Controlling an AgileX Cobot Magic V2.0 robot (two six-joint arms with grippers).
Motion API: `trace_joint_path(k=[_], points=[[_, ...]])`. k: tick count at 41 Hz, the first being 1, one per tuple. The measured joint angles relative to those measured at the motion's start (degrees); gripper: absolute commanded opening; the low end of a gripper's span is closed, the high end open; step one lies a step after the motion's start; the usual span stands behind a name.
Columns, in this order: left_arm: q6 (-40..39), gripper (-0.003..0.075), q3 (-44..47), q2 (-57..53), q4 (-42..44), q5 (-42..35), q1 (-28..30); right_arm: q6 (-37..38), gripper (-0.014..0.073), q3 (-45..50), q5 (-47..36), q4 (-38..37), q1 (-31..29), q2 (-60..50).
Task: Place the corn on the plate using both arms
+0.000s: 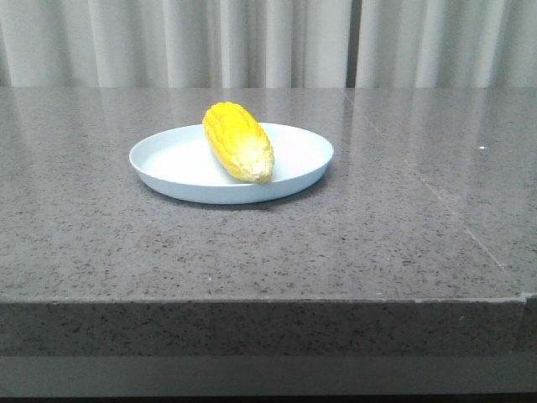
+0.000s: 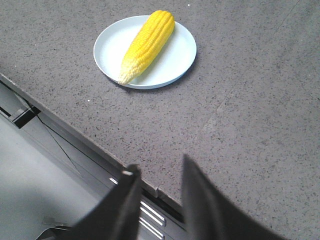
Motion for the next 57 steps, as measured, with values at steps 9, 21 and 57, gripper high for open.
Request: trace_joint_path(k=[9,21,57], points=[[0.00,-0.0020,0.00,0.00,0.00,0.00,0.00,0.00,-0.0067,0.00,-0.54,0.00,0.00,0.00],[0.00,-0.0020,0.00,0.00,0.00,0.00,0.00,0.00,-0.0067,0.00,-0.77,0.00,0.00,0.00],[0.00,-0.0020,29.05,-22.79,4.13,-23.52,22.87,0.00,-0.0067,0.03,-0.80,0.00,0.00,0.00]])
